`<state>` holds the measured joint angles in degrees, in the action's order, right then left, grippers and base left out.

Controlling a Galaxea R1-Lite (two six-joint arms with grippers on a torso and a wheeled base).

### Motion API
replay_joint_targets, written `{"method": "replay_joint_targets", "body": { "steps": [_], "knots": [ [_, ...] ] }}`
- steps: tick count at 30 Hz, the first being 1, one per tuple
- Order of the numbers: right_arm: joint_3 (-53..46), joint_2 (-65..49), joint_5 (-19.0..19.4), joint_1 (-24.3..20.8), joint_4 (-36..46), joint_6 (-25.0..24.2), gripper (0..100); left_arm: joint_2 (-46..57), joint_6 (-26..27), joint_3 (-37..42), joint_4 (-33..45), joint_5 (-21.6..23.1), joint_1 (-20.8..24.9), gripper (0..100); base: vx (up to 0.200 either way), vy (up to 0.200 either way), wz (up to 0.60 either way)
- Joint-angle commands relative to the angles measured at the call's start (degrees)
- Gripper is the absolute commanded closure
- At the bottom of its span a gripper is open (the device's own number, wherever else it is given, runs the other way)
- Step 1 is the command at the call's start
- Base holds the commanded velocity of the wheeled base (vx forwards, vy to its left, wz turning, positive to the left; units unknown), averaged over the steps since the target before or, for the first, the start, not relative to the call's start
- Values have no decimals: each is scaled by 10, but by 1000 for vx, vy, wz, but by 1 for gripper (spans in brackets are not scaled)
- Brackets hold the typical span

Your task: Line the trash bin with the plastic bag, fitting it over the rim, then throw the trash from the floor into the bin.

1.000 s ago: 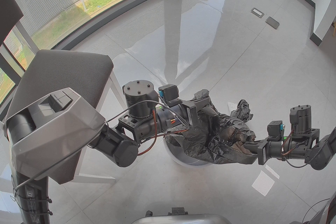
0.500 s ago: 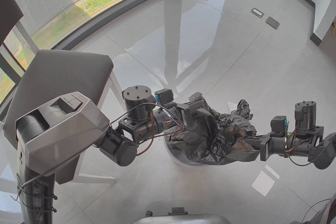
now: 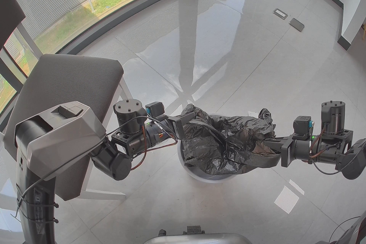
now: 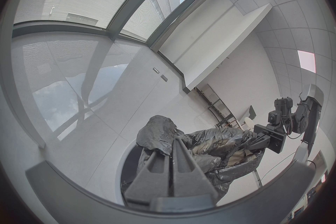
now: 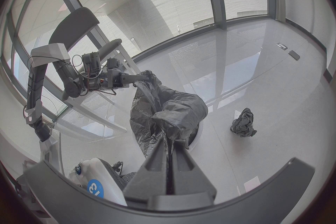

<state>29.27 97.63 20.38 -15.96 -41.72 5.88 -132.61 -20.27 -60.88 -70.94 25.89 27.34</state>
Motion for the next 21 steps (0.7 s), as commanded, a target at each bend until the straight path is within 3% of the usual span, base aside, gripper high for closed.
{"method": "replay_joint_targets", "body": {
  "steps": [1, 8, 21],
  "knots": [
    [0, -1, 0, 3, -1, 1, 100, 11, 3, 30, -17, -1, -1, 100, 0, 0, 0],
    [41, 73, 0, 17, -6, 3, 100, 29, 23, 81, -25, -3, -15, 100, 0, 0, 0],
    [142, 143, 0, 43, 15, 3, 100, -3, 20, 16, -19, -7, -17, 100, 0, 0, 0]
  ]
}}
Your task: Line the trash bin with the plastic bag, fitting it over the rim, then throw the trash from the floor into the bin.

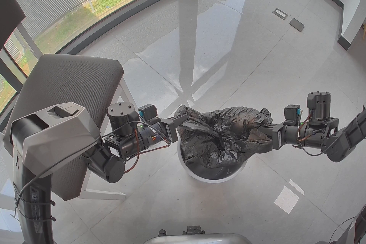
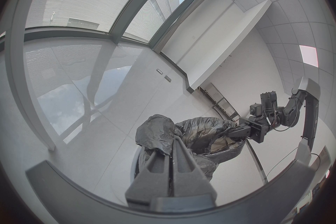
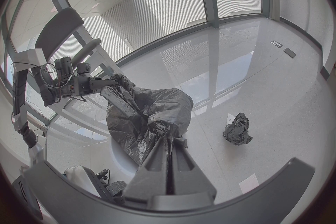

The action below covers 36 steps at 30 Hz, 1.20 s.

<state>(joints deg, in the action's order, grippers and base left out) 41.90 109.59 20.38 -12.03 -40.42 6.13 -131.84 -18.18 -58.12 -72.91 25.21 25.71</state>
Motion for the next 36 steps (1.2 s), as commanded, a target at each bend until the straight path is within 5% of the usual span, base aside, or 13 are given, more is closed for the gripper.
{"method": "replay_joint_targets", "body": {
  "steps": [1, 17, 18, 29, 36],
  "knots": [
    [22, 29, 0, 3, 3, 0, 100, -11, -1, -14, 1, 0, -3, 100, 0, 0, 0],
    [119, 60, 0, 29, 47, 5, 100, -21, -11, -69, 4, -8, -9, 100, 0, 0, 0],
    [120, 60, 0, 30, 47, 5, 0, -23, -11, -73, 4, -10, -8, 100, 0, 0, 0],
    [115, 27, -4, 48, 47, 20, 0, -43, -11, -92, 4, -14, -7, 100, 0, 0, 0],
    [71, 6, -5, -4, 45, 57, 0, -55, -11, -93, 1, -24, -7, 100, 0, 0, 0]
  ]
}}
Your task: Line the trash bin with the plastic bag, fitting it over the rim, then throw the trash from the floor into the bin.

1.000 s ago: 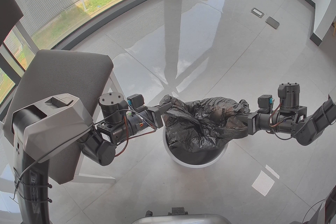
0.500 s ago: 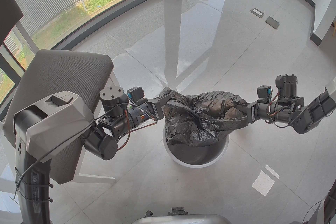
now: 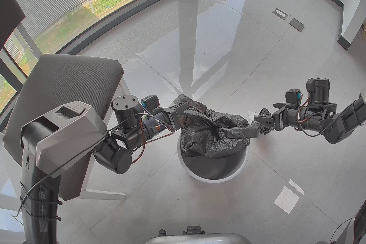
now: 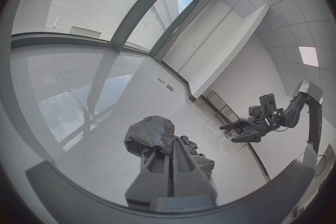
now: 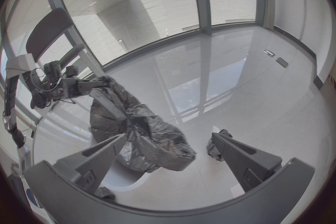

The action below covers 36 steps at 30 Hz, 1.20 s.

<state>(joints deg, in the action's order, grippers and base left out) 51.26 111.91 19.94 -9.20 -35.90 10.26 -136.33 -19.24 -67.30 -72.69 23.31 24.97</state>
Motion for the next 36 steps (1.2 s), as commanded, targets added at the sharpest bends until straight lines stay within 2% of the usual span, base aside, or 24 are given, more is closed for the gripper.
{"method": "replay_joint_targets", "body": {
  "steps": [1, 6, 12, 13, 23, 33, 36],
  "knots": [
    [-26, -14, -2, -44, -1, 21, 0, -10, 0, -1, -2, -8, 0, 100, 0, 0, 0],
    [-25, -2, -4, -82, -1, 23, 0, -9, 0, 8, -3, -20, -3, 100, 0, 0, 0],
    [-27, 23, -6, -107, -1, 24, 0, 5, 2, 43, -8, -23, -3, 100, 0, 0, 0],
    [-26, 31, -6, -110, -2, 25, 0, 9, 2, 46, -8, -22, -3, 0, 0, 0, 0],
    [9, 74, -7, -124, -5, 49, 0, 26, 3, 63, -9, -23, -9, 0, 0, 0, 0],
    [108, 158, -21, -131, 18, 108, 0, 66, 6, 119, -27, -23, -17, 0, 0, 0, 0],
    [134, 174, -21, -127, 36, 119, 0, 67, 6, 138, -61, -22, -19, 0, 0, 0, 0]
  ]
}}
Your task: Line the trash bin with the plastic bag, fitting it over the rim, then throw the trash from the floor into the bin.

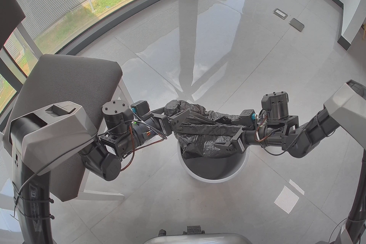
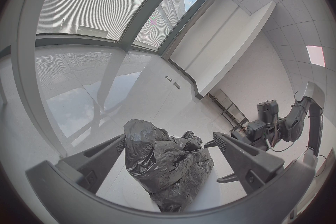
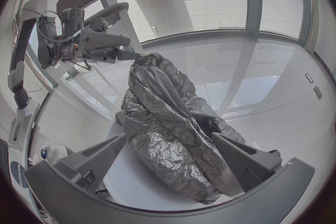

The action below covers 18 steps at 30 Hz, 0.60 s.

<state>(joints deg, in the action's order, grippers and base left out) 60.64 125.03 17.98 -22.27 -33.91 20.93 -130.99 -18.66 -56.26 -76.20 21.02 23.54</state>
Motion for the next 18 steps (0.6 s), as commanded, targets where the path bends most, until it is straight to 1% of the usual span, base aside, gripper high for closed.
{"method": "replay_joint_targets", "body": {
  "steps": [1, 7, 10, 14, 18],
  "knots": [
    [45, 44, -1, 4, 18, 13, 0, 13, 0, 34, -35, 1, -4, 0, 0, 0, 0],
    [70, 53, -1, 6, 31, 16, 0, 13, -3, 47, -52, 1, -6, 0, 0, 0, 0],
    [70, 54, -1, 7, 32, 28, 0, 15, -4, 47, -58, 1, -4, 0, 0, 0, 0],
    [70, 53, -1, 9, 31, 30, 0, 20, -7, 48, -71, 3, -2, 0, 0, 0, 0],
    [69, 51, -1, 10, 31, 30, 0, 17, -21, 52, -85, 5, 4, 0, 0, 0, 0]
  ]
}}
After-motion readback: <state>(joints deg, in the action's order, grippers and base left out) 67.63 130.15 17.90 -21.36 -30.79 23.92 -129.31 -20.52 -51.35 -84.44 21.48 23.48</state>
